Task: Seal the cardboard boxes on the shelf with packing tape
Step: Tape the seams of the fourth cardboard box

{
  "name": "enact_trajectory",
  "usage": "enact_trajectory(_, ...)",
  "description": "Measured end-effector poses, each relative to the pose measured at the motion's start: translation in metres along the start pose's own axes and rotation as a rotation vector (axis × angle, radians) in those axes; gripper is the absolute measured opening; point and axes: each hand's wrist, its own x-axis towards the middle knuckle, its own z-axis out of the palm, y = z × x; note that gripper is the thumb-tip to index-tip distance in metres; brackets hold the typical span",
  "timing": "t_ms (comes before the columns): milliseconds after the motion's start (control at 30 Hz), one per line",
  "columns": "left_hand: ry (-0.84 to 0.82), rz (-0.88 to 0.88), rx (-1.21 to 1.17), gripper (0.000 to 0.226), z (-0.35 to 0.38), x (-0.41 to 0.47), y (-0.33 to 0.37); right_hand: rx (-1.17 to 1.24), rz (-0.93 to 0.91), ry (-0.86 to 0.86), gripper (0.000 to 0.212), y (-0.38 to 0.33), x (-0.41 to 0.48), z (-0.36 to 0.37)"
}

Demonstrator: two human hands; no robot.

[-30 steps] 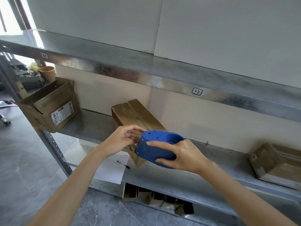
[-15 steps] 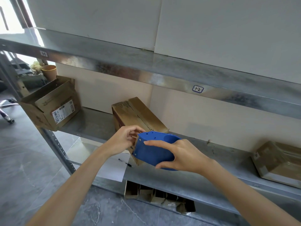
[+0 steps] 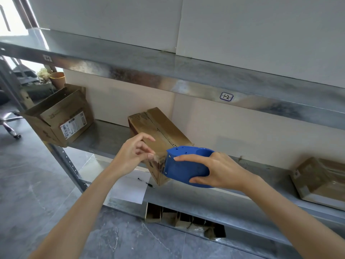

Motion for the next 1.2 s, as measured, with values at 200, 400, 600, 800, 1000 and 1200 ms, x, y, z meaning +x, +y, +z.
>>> enact_trajectory(200,0.035,-0.048,-0.003,0.040,-0.015,-0.009,0.000,-0.010,0.037,-0.017,0.068,0.007,-0.010,-0.003)
enact_trajectory(400,0.004,-0.027,0.039,0.037,-0.009,-0.004,0.009,0.065,0.082,-0.030,0.072,0.012,-0.005,0.001)
enact_trajectory(600,0.059,0.013,0.082,0.035,-0.002,0.002,0.006,0.125,0.099,-0.178,0.086,0.017,-0.004,0.010)
enact_trajectory(800,0.086,0.015,0.075,0.034,0.004,0.004,0.000,0.105,0.134,-0.151,0.081,0.017,-0.004,0.013)
enact_trajectory(1000,0.088,0.016,0.075,0.034,0.009,0.006,-0.002,0.185,0.151,-0.172,0.083,0.020,-0.001,0.016)
enact_trajectory(1200,0.068,0.013,0.085,0.033,0.008,0.006,0.000,0.113,0.120,-0.148,0.082,0.018,0.001,0.010)
